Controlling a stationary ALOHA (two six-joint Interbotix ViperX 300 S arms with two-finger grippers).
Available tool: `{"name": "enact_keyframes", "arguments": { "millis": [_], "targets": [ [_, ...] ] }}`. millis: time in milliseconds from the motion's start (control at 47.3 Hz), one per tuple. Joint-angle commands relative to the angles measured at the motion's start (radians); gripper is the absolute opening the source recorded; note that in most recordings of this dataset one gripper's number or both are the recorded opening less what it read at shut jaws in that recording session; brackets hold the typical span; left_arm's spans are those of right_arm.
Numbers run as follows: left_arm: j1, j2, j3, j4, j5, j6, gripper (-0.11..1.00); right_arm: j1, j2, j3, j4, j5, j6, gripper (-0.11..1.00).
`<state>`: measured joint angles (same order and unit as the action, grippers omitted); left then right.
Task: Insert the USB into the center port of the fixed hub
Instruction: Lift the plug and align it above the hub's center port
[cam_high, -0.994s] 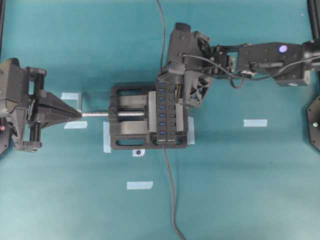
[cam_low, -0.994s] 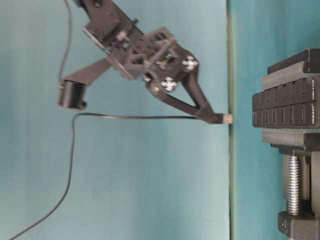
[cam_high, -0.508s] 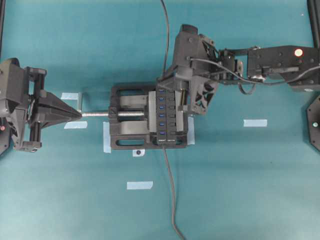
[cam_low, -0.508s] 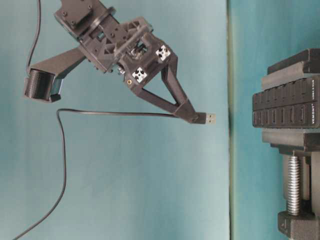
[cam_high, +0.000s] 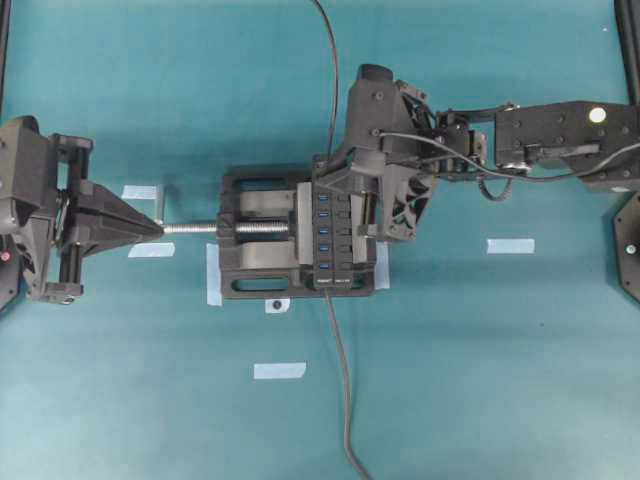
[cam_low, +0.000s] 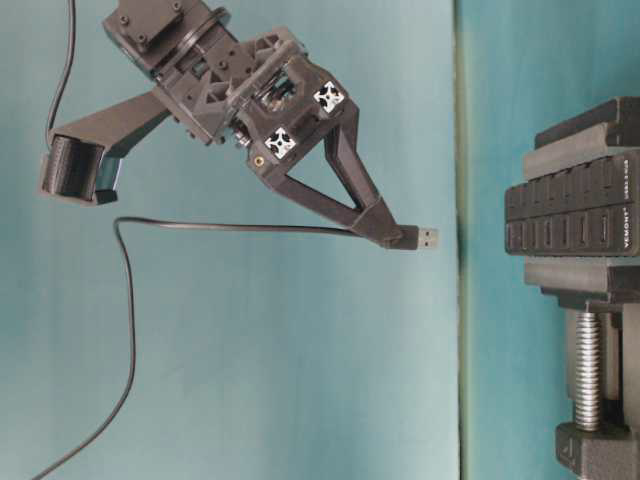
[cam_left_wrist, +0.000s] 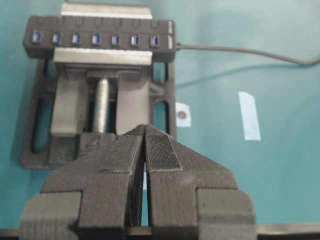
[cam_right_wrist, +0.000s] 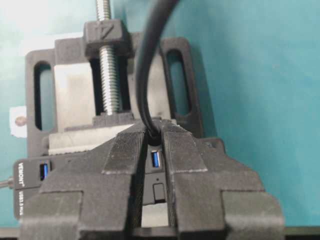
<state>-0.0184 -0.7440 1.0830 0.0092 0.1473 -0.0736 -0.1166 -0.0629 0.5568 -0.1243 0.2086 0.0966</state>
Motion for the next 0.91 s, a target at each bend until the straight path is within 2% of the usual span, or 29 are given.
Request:
{"name": "enact_keyframes", "arguments": {
  "millis": [0,888],
  "targets": [
    [0.002,0.000,-0.026,0.002,-0.011,0.000,0.00,0.003,-0.025,-0.025,0.002,-0.006,0.009,0.10],
    [0.002,0.003,-0.026,0.002,-0.009,0.000,0.00,0.034,0.060,-0.020,0.002,-0.015,0.002,0.10]
  ]
}}
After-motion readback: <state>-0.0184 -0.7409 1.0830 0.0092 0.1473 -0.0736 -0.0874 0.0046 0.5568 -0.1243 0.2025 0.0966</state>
